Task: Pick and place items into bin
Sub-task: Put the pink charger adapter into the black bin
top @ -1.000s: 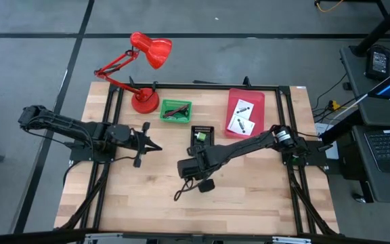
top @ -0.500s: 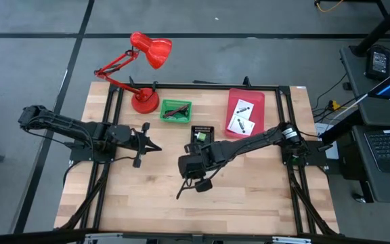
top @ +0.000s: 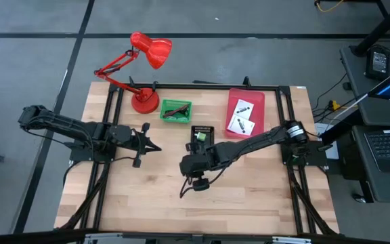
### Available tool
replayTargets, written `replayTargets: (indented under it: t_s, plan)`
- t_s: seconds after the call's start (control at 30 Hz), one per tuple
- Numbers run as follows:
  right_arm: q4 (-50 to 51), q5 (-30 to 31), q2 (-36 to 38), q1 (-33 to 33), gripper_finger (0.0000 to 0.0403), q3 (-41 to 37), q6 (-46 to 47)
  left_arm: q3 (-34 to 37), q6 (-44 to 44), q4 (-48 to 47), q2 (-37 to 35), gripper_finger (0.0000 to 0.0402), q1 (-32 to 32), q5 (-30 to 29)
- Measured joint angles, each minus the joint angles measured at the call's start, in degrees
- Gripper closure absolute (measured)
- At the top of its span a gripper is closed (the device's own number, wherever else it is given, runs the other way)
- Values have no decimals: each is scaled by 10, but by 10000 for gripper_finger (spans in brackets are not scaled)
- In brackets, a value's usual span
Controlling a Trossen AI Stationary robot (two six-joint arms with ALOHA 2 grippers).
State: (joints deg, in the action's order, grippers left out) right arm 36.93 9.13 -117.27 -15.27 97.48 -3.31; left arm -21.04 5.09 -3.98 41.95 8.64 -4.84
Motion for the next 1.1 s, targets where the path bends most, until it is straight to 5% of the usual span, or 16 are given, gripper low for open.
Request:
replayTargets:
  t_s: [0.87, 1.1]
  plan:
    - [-545, 50, 299, 16, 313, -472, -92, 0, -14, -5, 0, 398, 0, -2]
    - [-711, 50, 321, 31, 312, -576, -108, 0, -14, -6, 0, 398, 0, -2]
